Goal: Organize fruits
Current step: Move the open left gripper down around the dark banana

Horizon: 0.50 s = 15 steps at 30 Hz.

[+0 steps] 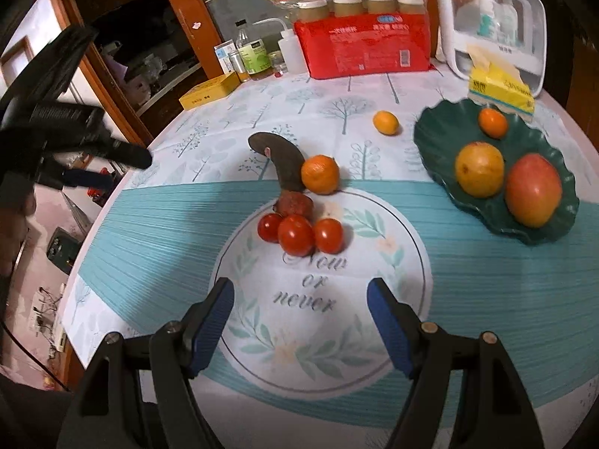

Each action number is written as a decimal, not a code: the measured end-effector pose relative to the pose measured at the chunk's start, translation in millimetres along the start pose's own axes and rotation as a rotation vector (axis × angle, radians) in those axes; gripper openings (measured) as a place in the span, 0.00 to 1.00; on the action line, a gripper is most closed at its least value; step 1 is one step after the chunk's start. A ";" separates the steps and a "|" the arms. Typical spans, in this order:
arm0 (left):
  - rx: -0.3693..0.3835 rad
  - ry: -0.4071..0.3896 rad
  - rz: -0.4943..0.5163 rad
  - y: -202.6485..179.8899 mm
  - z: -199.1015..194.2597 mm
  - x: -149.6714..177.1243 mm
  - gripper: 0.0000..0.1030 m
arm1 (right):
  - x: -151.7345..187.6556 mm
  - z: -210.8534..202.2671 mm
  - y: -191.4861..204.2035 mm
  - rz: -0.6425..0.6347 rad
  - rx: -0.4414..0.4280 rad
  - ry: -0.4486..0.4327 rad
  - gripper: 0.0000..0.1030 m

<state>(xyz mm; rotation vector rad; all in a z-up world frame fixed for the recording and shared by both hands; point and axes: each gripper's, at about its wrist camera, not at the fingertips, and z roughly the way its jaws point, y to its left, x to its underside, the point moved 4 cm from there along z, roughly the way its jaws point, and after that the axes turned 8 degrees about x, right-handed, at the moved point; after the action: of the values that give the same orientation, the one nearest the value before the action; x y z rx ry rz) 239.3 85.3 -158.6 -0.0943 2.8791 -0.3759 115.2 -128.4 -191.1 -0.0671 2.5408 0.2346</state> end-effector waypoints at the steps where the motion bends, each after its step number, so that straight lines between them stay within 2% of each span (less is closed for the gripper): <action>1: 0.013 0.000 -0.008 2.0 1.3 -6.8 0.81 | -1.3 1.9 4.0 -0.015 0.006 -0.006 0.71; 7: 0.054 0.011 -0.035 4.1 12.1 -38.3 0.81 | -6.6 13.3 23.5 -0.127 0.054 -0.031 0.66; 11: 0.094 0.043 -0.053 0.2 26.7 -57.7 0.81 | -12.7 22.9 32.2 -0.222 0.107 -0.041 0.58; 15: 0.096 0.071 -0.072 -5.5 44.6 -74.6 0.81 | -17.6 33.0 33.6 -0.282 0.131 -0.039 0.52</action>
<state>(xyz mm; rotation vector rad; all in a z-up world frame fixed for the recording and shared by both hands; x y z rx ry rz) 322.5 76.0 -182.3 -0.1709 2.9275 -0.5404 144.6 -89.4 -203.1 -0.3627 2.4653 -0.0409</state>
